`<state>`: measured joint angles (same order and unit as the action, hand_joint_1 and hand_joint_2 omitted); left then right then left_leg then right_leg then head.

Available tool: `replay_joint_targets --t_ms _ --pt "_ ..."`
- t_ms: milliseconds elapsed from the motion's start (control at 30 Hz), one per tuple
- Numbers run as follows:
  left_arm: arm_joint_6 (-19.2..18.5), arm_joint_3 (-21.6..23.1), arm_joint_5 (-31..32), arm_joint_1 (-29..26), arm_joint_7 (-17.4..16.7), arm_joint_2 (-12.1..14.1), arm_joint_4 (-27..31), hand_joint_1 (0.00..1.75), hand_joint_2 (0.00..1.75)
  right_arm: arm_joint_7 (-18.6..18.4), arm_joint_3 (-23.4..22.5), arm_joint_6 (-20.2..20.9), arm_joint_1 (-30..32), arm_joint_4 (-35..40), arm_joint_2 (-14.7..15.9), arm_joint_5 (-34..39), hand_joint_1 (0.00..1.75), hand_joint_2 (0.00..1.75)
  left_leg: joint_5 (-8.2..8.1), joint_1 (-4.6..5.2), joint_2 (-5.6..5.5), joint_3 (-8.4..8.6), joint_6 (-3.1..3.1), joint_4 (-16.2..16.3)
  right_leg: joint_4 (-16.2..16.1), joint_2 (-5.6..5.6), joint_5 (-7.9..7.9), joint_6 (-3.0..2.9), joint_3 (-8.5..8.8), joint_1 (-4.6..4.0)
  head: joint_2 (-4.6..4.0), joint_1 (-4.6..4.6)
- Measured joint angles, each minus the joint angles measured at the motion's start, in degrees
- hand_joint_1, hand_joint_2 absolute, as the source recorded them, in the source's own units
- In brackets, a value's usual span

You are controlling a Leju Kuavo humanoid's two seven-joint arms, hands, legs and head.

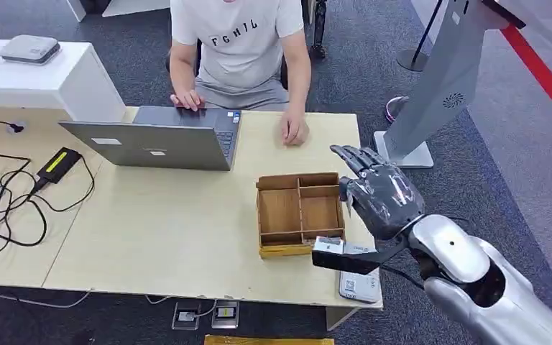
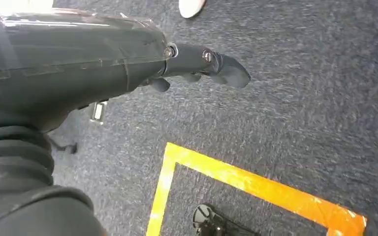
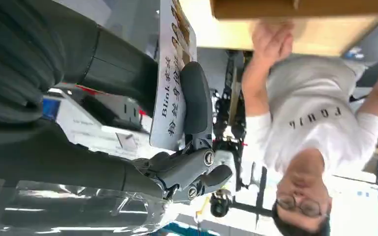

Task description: Pass the card to the sensor for recognition and then transmit it.

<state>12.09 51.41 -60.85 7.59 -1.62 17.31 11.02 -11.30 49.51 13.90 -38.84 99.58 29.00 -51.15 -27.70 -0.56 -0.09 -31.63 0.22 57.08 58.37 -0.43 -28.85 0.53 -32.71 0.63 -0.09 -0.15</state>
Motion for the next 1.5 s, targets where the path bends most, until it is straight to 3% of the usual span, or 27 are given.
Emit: replay_joint_targets --t_ms 233,467,700,967,1000,1033,1067,1100,1500 --pt "-0.30 0.63 1.22 0.33 1.14 -0.31 0.00 0.00 0.00 0.67 2.34 2.56 -10.26 -9.91 -9.98 -1.51 1.75 1.75 0.03 -0.02 -0.02 -0.04 -0.01 0.00 0.02 -0.04 0.00 0.00 -0.01 -0.02 0.00 0.00" --pt "-1.25 1.29 1.27 0.35 1.81 -0.52 0.00 0.00 0.00 2.78 4.11 -0.52 -17.46 -28.10 -19.68 -4.11 1.75 1.75 0.04 -0.02 -0.12 -0.05 0.00 0.00 0.03 -0.17 -0.01 -0.01 0.00 -0.02 0.00 0.02" --pt "-1.99 1.29 0.63 0.28 1.81 -0.52 0.00 0.00 0.00 4.33 5.03 -2.67 -21.16 -40.13 -25.79 -5.16 1.75 1.75 0.04 -0.01 -0.11 -0.06 0.00 0.01 0.02 -0.15 -0.01 -0.01 -0.05 -0.02 0.00 0.00" --pt "-2.03 1.29 0.22 0.09 1.81 -0.50 0.00 0.00 0.00 4.81 5.53 -3.81 -22.65 -48.30 -29.52 -5.88 1.75 1.75 0.04 -0.01 -0.11 -0.05 0.00 0.01 0.02 -0.15 -0.01 -0.01 -0.04 -0.02 0.00 0.02" --pt "-2.03 1.29 0.22 0.06 1.81 -0.50 0.00 0.00 0.00 4.81 5.55 -3.85 -22.70 -48.91 -29.72 -5.90 0.23 1.75 0.04 -0.01 -0.11 -0.05 0.00 0.01 0.02 -0.15 -0.01 -0.01 -0.04 -0.02 0.00 0.02" --pt "-2.05 1.29 0.22 0.05 1.81 -0.50 0.00 0.00 0.00 4.79 5.55 -3.98 -22.75 -49.42 -29.94 -5.94 0.00 1.75 0.04 -0.01 -0.11 -0.05 0.00 0.01 0.02 -0.14 -0.01 -0.01 -0.05 -0.02 0.00 0.02" --pt "-2.08 1.29 0.22 0.04 1.81 -0.50 0.00 0.00 0.00 4.74 5.55 -4.46 -22.77 -50.00 -30.11 -6.03 0.00 1.75 0.04 -0.01 -0.11 -0.04 0.00 0.01 0.02 -0.14 -0.01 -0.01 -0.05 -0.02 0.00 0.02" --pt "-2.10 1.29 0.22 0.05 1.81 -0.50 0.00 0.00 0.00 4.92 5.53 -5.19 -22.76 -50.51 -30.31 -6.45 0.00 0.00 0.04 -0.01 -0.11 -0.04 0.00 0.01 0.02 -0.13 -0.01 -0.01 -0.05 -0.02 0.00 0.02" --pt "-2.99 1.29 0.57 -0.01 3.02 -0.61 0.00 0.00 0.00 6.60 4.50 -10.06 -22.28 -53.77 -31.49 -11.71 0.00 0.00 0.04 -0.01 -0.09 0.00 0.00 0.01 0.01 -0.07 -0.01 -0.01 -0.05 -0.02 0.00 0.02"
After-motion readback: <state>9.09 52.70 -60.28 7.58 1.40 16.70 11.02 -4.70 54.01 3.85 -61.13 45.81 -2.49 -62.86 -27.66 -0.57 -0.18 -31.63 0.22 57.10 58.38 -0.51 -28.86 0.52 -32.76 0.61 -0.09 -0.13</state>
